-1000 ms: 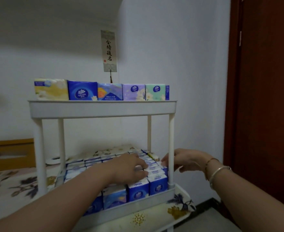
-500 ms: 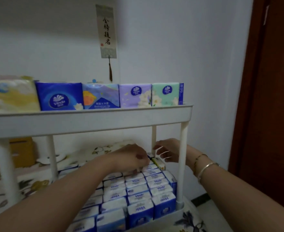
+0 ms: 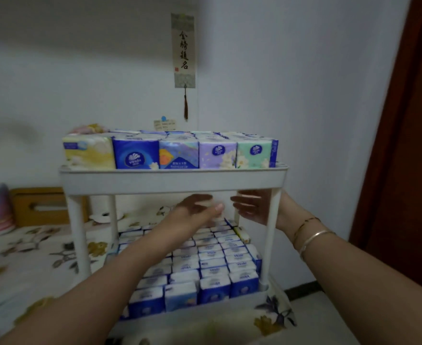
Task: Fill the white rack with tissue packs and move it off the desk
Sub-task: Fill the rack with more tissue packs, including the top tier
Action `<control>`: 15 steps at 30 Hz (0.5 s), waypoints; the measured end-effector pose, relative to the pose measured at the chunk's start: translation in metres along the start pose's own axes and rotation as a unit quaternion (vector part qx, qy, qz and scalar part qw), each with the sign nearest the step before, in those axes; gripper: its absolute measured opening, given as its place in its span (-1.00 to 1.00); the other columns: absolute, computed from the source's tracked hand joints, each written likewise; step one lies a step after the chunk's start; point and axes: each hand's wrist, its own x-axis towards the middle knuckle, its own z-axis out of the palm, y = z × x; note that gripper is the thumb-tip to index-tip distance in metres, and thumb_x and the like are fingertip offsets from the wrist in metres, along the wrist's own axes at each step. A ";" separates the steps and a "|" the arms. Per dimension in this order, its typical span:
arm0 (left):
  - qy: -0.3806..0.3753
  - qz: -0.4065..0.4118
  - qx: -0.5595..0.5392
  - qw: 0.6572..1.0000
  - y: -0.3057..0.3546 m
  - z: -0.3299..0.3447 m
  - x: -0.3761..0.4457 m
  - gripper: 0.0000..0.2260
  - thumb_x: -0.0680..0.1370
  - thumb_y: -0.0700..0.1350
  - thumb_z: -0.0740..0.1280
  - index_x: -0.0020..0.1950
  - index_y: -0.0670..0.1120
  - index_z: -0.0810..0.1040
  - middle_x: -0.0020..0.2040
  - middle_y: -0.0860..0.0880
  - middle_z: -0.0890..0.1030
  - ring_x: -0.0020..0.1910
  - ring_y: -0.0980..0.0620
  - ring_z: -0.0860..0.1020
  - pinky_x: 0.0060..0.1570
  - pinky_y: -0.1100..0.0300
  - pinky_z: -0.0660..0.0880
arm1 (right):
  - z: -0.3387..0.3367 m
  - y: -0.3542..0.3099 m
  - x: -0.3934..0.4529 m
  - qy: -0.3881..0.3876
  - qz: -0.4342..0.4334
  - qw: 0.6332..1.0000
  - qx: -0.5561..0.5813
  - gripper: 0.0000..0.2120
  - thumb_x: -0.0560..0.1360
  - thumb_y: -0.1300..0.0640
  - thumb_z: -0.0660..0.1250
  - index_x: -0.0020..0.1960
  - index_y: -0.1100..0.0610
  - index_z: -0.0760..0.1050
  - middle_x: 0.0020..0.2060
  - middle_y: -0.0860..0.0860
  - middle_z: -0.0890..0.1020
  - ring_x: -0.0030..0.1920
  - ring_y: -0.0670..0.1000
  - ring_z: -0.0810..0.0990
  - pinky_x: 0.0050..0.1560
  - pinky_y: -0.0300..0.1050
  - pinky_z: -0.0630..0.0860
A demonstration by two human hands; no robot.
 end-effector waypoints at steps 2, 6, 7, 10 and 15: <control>0.037 0.004 -0.090 0.995 0.013 -0.003 -0.027 -0.40 0.29 0.27 0.33 0.27 0.03 0.45 0.13 0.07 0.65 0.03 0.12 0.65 0.17 0.08 0.45 | 0.006 -0.010 -0.028 -0.020 -0.030 0.999 0.029 -0.46 0.56 -0.20 0.08 0.11 0.24 0.54 -0.04 0.27 0.67 -0.02 0.23 0.65 -0.05 0.03 0.54; 0.111 -0.041 -0.338 0.934 0.037 -0.018 -0.051 -0.34 0.26 0.32 0.32 0.26 0.00 0.49 0.26 -0.04 0.57 0.18 -0.05 0.59 0.08 0.06 0.40 | 0.010 -0.033 -0.063 -0.050 -0.039 0.994 0.093 -0.25 0.49 -0.43 -0.05 0.17 0.16 0.54 0.05 0.25 0.65 -0.07 0.24 0.67 -0.05 0.08 0.62; 0.122 -0.046 -0.389 0.912 0.041 -0.022 -0.054 -0.38 0.31 0.31 0.31 0.26 -0.01 0.50 0.29 -0.08 0.55 0.21 -0.09 0.56 -0.01 0.07 0.40 | 0.012 -0.034 -0.069 -0.060 -0.028 0.993 0.102 -0.25 0.48 -0.43 -0.03 0.19 0.15 0.54 0.04 0.24 0.66 -0.10 0.22 0.68 -0.08 0.09 0.63; 0.139 -0.042 -0.446 0.883 0.052 -0.030 -0.060 -0.50 0.47 0.27 0.25 0.30 0.01 0.49 0.29 -0.05 0.54 0.23 -0.16 0.53 0.01 -0.03 0.41 | 0.030 -0.036 -0.085 -0.071 -0.014 0.994 0.081 -0.41 0.51 -0.32 0.12 0.34 0.05 0.48 0.16 0.16 0.62 0.05 0.15 0.65 -0.08 0.07 0.63; 0.184 -0.059 -0.532 0.824 0.058 -0.047 -0.052 -0.41 0.39 0.31 0.33 0.27 -0.04 0.50 0.22 -0.14 0.58 0.17 -0.23 0.55 0.28 -0.33 0.31 | 0.063 -0.027 -0.105 -0.114 -0.010 0.992 0.053 -0.58 0.60 -0.06 0.09 0.31 0.14 0.50 0.12 0.20 0.64 -0.17 0.17 0.69 -0.28 0.08 0.64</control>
